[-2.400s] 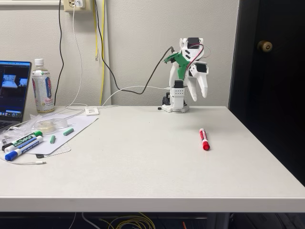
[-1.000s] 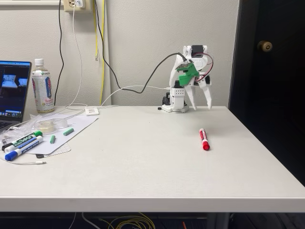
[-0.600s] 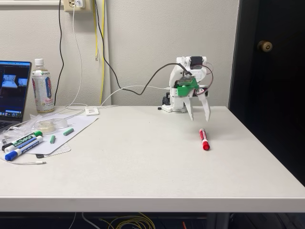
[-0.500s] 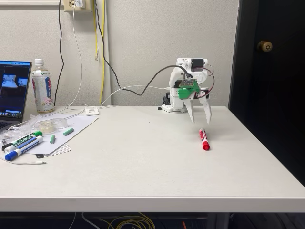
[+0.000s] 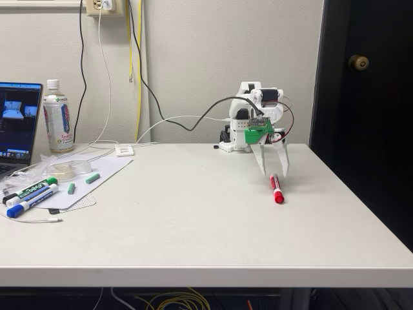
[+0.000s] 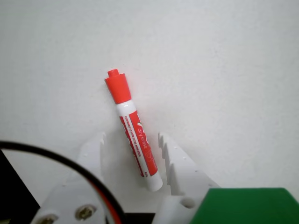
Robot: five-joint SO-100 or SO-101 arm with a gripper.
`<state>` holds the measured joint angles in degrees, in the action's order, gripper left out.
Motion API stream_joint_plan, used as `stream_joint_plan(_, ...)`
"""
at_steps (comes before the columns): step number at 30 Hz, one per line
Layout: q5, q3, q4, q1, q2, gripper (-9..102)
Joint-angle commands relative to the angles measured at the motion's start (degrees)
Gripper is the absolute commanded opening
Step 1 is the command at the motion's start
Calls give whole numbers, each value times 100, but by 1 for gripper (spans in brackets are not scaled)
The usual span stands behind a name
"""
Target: Pick up the red marker.
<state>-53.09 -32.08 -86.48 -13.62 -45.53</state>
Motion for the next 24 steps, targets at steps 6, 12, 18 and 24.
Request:
stream_joint_plan(6,-79,264,123,-18,158,26)
stream_joint_plan(12,-35,264,167,-79,246,26)
stream_joint_plan(18,-62,264,167,-114,396,26)
stream_joint_plan(24,0,264,185,-229,562,26)
